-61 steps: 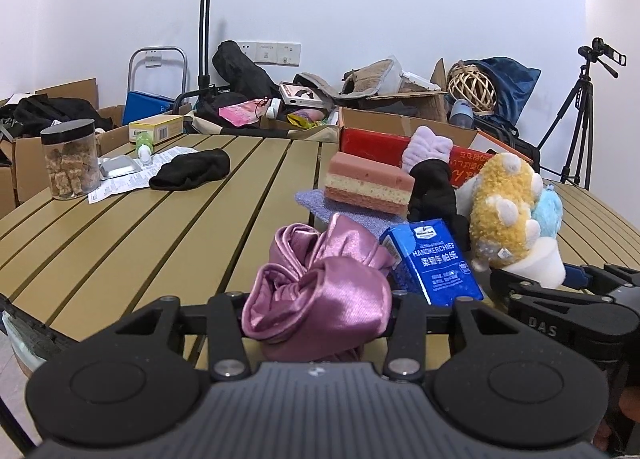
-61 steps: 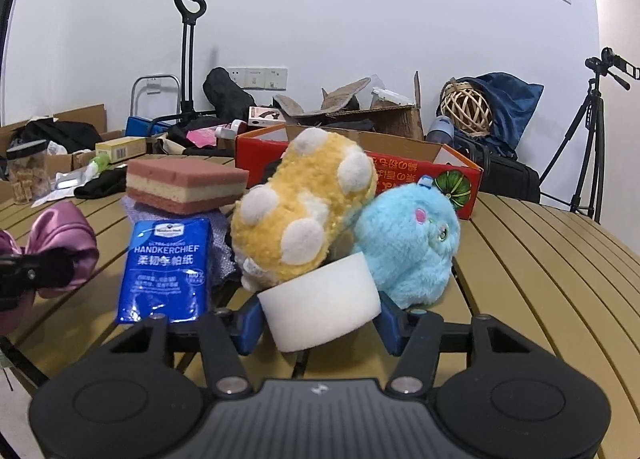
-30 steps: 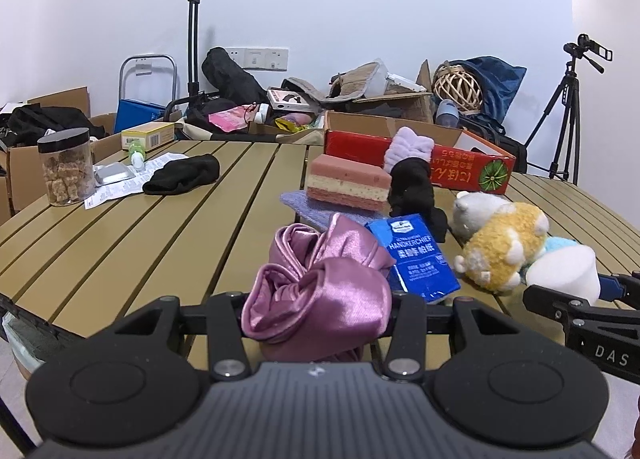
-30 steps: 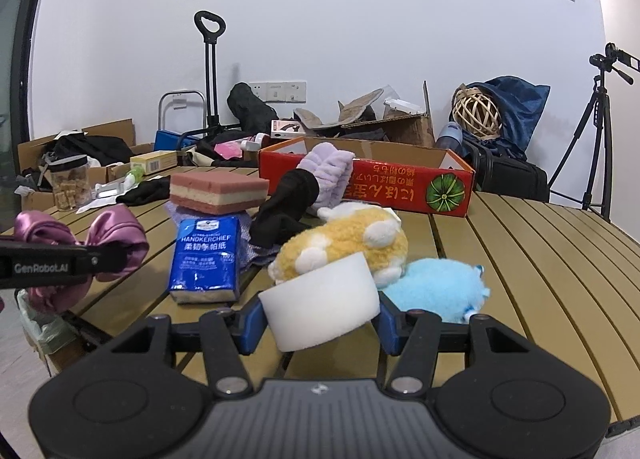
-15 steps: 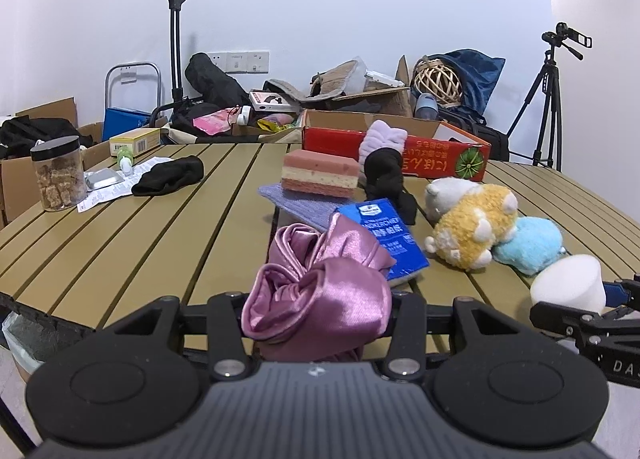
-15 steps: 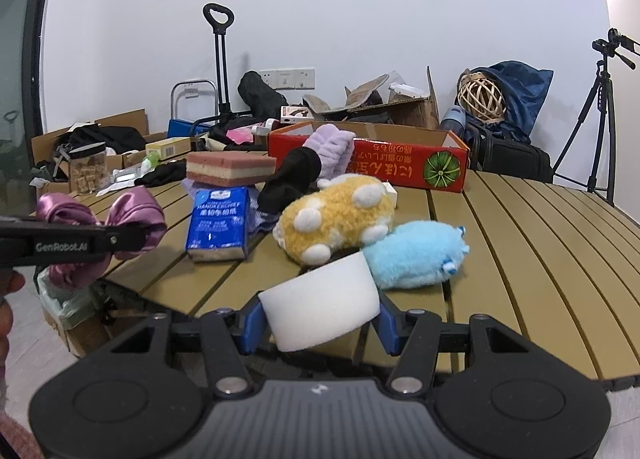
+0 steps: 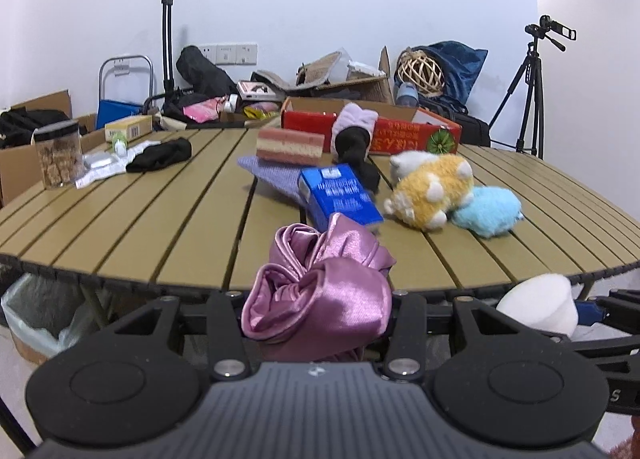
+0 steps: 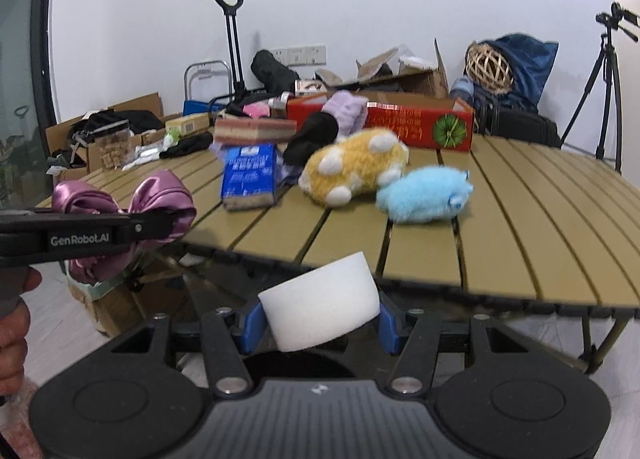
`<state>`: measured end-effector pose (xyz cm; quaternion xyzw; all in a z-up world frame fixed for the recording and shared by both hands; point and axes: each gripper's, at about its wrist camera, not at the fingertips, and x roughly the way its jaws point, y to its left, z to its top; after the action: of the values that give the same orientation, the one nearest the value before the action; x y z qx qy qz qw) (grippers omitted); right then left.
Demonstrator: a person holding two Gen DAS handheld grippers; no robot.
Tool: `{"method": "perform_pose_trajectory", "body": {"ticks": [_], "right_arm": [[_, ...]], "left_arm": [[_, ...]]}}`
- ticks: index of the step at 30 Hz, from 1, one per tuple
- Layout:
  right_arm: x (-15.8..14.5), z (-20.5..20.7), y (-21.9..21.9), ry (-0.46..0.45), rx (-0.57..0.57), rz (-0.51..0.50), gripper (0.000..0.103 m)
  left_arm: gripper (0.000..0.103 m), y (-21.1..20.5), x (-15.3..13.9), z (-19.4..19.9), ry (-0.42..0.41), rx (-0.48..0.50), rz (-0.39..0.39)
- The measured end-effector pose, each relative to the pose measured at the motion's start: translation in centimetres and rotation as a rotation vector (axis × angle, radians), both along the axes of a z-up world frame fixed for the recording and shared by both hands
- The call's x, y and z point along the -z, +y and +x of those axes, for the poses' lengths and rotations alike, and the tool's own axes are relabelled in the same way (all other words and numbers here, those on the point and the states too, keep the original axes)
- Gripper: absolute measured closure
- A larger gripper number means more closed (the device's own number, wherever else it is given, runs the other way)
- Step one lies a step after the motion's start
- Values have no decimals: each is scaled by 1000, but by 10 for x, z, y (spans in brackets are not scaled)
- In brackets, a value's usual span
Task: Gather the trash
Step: 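Lift the scrunchie and foam roll off the table and lower both toward the black bin, then open the left gripper over the bin to drop the pink scrunchie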
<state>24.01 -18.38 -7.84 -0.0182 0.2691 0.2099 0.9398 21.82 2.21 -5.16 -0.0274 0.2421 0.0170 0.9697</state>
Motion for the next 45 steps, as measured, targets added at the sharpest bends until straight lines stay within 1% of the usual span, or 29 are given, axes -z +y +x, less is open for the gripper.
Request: {"method": "perform_pose_trajectory", "body": {"ticks": [12,21,33,38,45], "right_arm": [[34,-30,-4,132,2,-29,49],[62,-45,1,227,2,-89,49],[94,-64,15,312,-8,-196,49],[105,-64,17,348,2,-225,49],[115,-59,20,374,16,-255,49]], "left_arm": [[58,-8,20,-29,93,32,11],[58,-8,42,-46,173,30,36],[58,3,77,-70,299,17,52],[58,10,90,-71,360,8,36],[58,9,98,-70,401,19,32]]}}
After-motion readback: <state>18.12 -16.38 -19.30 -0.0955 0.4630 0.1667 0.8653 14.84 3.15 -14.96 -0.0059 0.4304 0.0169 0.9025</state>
